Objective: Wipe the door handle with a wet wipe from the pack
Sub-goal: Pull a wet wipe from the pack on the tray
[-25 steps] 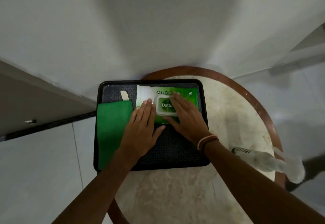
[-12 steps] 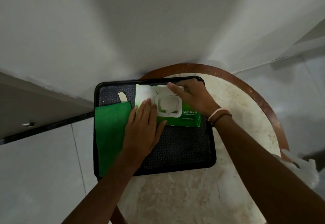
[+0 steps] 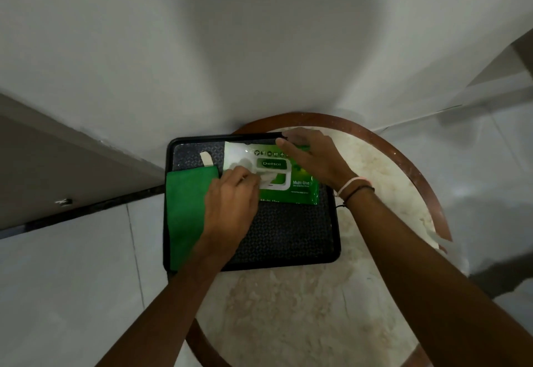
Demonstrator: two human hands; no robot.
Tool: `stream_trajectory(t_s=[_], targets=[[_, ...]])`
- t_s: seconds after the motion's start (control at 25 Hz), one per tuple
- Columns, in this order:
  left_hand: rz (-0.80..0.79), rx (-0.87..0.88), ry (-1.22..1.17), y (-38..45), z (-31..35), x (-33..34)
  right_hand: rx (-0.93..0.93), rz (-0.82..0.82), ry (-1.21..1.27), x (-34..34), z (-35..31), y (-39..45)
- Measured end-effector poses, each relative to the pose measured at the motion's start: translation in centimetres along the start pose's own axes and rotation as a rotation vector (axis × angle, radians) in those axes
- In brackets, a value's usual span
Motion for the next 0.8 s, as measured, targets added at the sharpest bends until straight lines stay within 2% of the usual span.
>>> stream_trajectory(t_s=[0.08, 0.2, 0.28, 0.36, 0.56, 0.72, 0.8], targets=[[-0.015, -0.185, -0.23, -1.0, 0.4, -3.5, -0.018, -0.007, 0.077, -1.8, -2.3, -2.3], [-0.004, -0.43, -0.67, -1.9, 1.1, -9.4, -0.056, -0.197, 0.173, -2.0, -6.6, -7.0], [0.056, -0.566, -0.937, -2.4, 2.0, -14.1, -0.108, -0.285, 0.245, -1.8, -9.8, -10.2], [0.169, -0.647, -1.125, -3.2, 3.1, -19.6, -0.181, -0.291, 0.335, -2.1, -13.6, -13.1], [0.498, -0.679, -1.436, -6.9, 5.0, -29.6, -0.222, -0.221, 0.708, -2.5, -22.4, -18.8], [0.678, -0.65, -1.463, -10.4, 3.5, -35.2, -0.261, -0.149, 0.682, -0.5, -29.7, -22.0], [0.748, -0.625, -1.479, -11.7, 1.6, -38.0, -0.244, -0.167, 0.623, 1.6, -33.4, -23.1]])
Point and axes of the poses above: each hand's wrist, its own y-axis towards the middle knuckle, its own x-axis out of the palm, z = x × y, the point moved 6 cm from there along y, towards the middle knuckle, and after that the axes turned 10 degrees about x, right-handed, at the moved point
